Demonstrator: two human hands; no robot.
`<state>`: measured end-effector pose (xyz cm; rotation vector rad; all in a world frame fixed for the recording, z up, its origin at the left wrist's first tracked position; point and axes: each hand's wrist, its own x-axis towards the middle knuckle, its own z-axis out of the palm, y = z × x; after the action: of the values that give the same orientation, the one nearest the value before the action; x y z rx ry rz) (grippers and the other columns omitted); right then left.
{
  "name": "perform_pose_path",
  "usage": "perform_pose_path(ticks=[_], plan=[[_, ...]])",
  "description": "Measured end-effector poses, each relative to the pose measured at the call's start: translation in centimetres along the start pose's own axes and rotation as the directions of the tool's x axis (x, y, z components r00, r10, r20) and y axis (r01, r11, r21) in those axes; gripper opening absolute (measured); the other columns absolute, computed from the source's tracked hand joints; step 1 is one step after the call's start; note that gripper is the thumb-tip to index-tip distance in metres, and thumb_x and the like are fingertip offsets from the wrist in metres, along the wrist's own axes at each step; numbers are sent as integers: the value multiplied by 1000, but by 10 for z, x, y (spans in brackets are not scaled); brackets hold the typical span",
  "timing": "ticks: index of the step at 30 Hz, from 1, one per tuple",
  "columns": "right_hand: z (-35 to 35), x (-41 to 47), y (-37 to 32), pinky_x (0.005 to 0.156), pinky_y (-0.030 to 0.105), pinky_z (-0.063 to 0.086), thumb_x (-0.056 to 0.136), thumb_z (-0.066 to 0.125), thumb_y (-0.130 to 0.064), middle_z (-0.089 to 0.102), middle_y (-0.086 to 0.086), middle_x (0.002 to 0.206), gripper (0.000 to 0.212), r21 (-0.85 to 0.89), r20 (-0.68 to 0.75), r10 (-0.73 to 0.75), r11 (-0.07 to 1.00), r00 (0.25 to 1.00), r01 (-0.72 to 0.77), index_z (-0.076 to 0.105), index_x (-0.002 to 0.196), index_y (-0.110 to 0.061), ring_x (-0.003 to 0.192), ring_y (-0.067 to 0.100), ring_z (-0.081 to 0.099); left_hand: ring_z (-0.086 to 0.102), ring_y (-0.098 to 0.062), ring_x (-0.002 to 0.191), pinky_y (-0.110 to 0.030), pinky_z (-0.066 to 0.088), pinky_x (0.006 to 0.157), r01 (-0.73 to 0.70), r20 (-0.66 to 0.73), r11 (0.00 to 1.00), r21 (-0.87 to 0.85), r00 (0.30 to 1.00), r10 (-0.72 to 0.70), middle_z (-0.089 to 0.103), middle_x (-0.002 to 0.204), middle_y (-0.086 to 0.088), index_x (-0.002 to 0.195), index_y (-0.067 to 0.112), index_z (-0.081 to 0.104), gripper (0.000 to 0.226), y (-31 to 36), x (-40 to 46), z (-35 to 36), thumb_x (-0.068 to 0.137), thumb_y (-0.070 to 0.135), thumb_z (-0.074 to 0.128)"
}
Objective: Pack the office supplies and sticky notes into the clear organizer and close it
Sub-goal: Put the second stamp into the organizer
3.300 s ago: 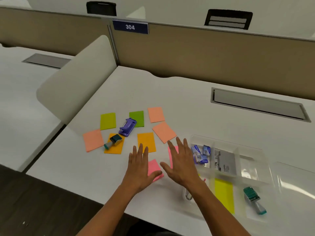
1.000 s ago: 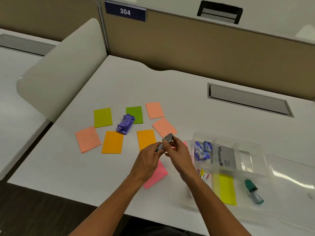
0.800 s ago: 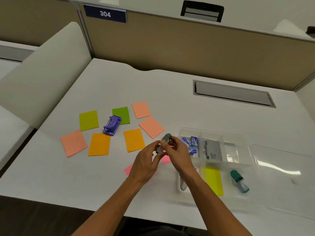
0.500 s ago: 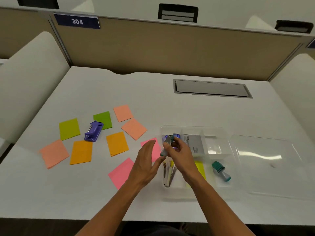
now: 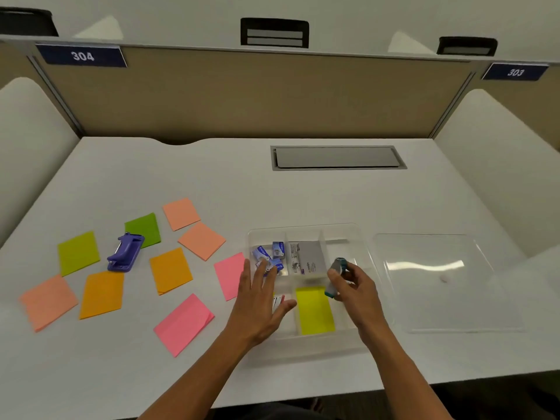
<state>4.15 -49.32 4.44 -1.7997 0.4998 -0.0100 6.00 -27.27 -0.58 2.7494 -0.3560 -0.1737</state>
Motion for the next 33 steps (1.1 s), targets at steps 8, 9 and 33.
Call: perform_pose_path(ticks=[8, 9, 33], plan=[[-30, 3, 16, 81, 31, 56, 92, 62, -43, 66, 0, 114, 52, -475, 24, -77, 877, 997, 79, 47, 136, -21, 95, 16, 65, -33, -19, 141, -40, 1, 117, 74, 2, 997, -5, 997, -74, -11, 161, 3, 152, 25, -1, 98, 7, 1, 0, 77, 87, 6], [-31, 4, 16, 82, 31, 54, 92, 62, -43, 66, 1, 114, 52, -534, 57, -82, 840, 995, 100, 47, 137, -20, 96, 16, 65, -33, -18, 141, -40, 3, 117, 80, -5, 996, -32, 997, -80, -11, 161, 3, 153, 25, -1, 98, 8, 1, 0, 77, 87, 9], [-30, 14, 6, 90, 38, 51, 92, 55, -54, 55, 3, 132, 55, -742, 121, 10, 666, 993, 84, 46, 137, -23, 114, 23, 59, -27, -12, 142, -35, 2, 116, 115, -16, 985, -126, 993, -118, -14, 160, 5, 152, 26, -4, 93, 12, 1, -3, 81, 78, 25]])
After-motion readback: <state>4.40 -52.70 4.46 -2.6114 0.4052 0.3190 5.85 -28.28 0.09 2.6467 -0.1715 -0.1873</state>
